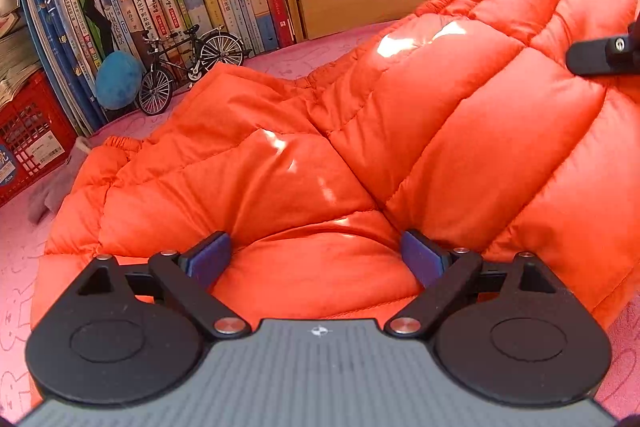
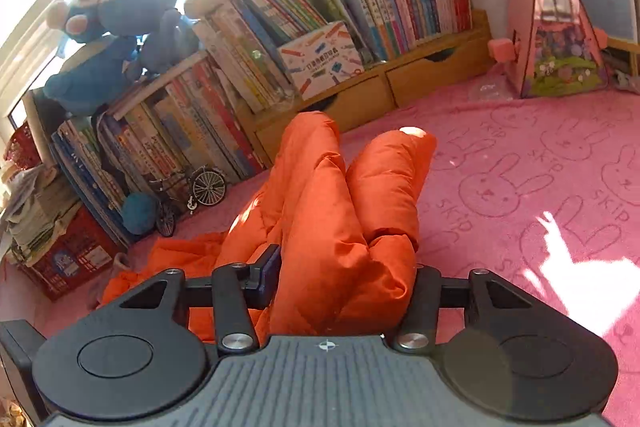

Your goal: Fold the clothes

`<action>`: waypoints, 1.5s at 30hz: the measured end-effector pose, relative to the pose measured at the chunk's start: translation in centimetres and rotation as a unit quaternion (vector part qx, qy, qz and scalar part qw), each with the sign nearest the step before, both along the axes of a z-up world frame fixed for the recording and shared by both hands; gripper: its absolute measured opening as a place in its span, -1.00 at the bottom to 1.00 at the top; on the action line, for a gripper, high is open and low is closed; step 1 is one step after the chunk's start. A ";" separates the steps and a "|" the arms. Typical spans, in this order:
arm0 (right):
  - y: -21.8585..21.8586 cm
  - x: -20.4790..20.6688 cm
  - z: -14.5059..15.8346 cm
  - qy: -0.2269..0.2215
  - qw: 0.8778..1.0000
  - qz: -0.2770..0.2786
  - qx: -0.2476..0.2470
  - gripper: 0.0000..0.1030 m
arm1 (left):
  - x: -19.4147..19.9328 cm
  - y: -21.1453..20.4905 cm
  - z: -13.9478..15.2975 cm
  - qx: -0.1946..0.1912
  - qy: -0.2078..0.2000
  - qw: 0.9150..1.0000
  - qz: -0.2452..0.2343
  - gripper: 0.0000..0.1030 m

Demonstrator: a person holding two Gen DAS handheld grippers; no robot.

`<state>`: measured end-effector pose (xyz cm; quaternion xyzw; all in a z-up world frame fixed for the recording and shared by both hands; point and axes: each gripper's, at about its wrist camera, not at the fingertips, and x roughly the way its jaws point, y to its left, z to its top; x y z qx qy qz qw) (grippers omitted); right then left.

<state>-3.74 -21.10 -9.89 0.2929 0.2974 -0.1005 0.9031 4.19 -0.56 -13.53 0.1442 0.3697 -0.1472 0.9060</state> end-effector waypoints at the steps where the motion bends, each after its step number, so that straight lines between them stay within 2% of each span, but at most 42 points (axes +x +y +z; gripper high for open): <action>1: -0.8 -0.4 -0.7 0.008 1.000 -0.013 0.020 -0.03 | 0.0 0.1 0.0 -0.003 0.001 1.000 -0.001 0.81; 3: -1.8 -1.1 -1.6 0.018 0.999 -0.027 0.041 -0.03 | -0.1 0.3 -0.1 -0.004 0.000 1.000 -0.003 0.81; 5: -1.0 -1.5 -1.4 0.017 1.000 -0.007 0.014 -0.02 | -0.2 0.5 -0.1 -0.004 -0.003 1.000 -0.004 0.81; 7: -0.5 -1.7 -1.7 0.020 1.000 -0.002 0.015 0.06 | -0.2 0.6 -0.2 -0.005 -0.003 1.000 -0.005 0.81; 12: -1.2 -2.1 -4.2 0.033 0.994 -0.025 0.099 0.22 | -0.2 0.9 -0.2 -0.008 -0.002 1.000 -0.008 0.81; 16: -1.9 -1.9 -5.1 0.032 0.990 -0.046 0.133 0.26 | -0.3 1.3 -0.2 -0.013 -0.002 1.000 -0.010 0.81; 17: -1.9 -1.7 -4.9 0.034 0.990 -0.048 0.127 0.23 | -0.3 1.3 -0.2 -0.014 -0.002 1.000 -0.009 0.81; 19: -1.9 -1.3 -4.6 0.036 0.991 -0.053 0.115 -0.02 | -0.2 1.4 -0.2 -0.017 -0.001 1.000 -0.008 0.81; 22: -0.2 -0.7 -2.3 0.032 0.998 -0.030 0.039 -0.27 | -0.2 1.6 -0.2 -0.020 0.001 1.000 -0.007 0.81; 27: 4.1 0.1 2.5 -0.019 0.996 0.038 -0.074 -0.36 | -0.1 1.9 -0.2 -0.027 0.003 1.000 -0.004 0.81; 30: 7.3 0.5 4.7 -0.053 0.983 0.105 -0.138 -0.38 | 0.0 2.1 -0.2 -0.030 0.005 1.000 -0.003 0.81; 35: 12.6 0.9 6.4 -0.094 0.945 0.224 -0.219 -0.38 | -0.1 2.7 -0.2 -0.045 0.006 0.999 -0.005 0.81; 36: 13.4 1.1 6.5 -0.099 0.939 0.240 -0.228 -0.44 | -0.3 3.0 -0.1 -0.052 0.007 0.999 -0.006 0.81; 40: 15.3 1.7 6.9 -0.113 0.916 0.287 -0.256 -0.45 | -1.2 4.0 0.3 -0.081 0.008 0.997 -0.011 0.78; 42: 16.2 1.9 7.0 -0.116 0.906 0.302 -0.272 -0.45 | -2.4 6.2 1.4 -0.126 0.019 0.992 0.007 0.75; 45: 17.3 1.9 7.1 -0.120 0.892 0.320 -0.297 -0.46 | -4.1 9.7 3.0 -0.196 0.035 0.979 0.035 0.75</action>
